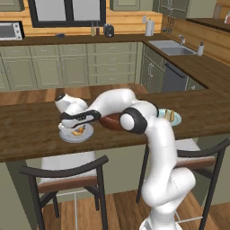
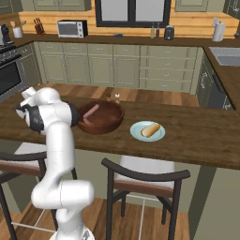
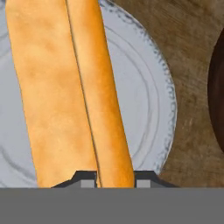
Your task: Place one bun and one sausage from the bowl on each plate.
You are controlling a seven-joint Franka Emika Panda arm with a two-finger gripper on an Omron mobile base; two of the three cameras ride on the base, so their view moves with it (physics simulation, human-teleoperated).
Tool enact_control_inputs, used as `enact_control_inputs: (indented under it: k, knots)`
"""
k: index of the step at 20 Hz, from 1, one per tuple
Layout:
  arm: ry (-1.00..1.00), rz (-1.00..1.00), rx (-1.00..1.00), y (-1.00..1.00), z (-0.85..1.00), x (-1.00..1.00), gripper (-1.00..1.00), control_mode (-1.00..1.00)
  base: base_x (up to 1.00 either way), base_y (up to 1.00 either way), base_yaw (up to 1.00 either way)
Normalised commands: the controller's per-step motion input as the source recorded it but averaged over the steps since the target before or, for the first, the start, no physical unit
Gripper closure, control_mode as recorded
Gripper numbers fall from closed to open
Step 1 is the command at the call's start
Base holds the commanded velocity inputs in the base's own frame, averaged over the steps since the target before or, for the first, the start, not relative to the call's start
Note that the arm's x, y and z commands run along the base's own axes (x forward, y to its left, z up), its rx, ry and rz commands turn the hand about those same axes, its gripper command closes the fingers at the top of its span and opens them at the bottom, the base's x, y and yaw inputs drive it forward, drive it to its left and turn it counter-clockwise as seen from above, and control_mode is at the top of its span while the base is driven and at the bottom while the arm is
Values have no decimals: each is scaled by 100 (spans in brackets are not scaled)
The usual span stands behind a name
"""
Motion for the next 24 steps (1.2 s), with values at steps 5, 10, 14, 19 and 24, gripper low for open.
enact_control_inputs:
  k: [5, 10, 14, 19, 24]
  knots:
    - [0, 0, 0, -1, -9, -11, -100, -100, 0, 0, 0]
    - [0, 0, 0, -13, 12, -15, -100, -100, 0, 0, 0]
    - [-6, 0, 0, -39, 88, -2, -100, -100, 0, 0, 0]
    - [-13, -4, 9, -62, 69, 1, -100, -100, 0, 0, 0]
    - [-6, -14, 20, -82, 6, 8, -100, -100, 0, 0, 0]
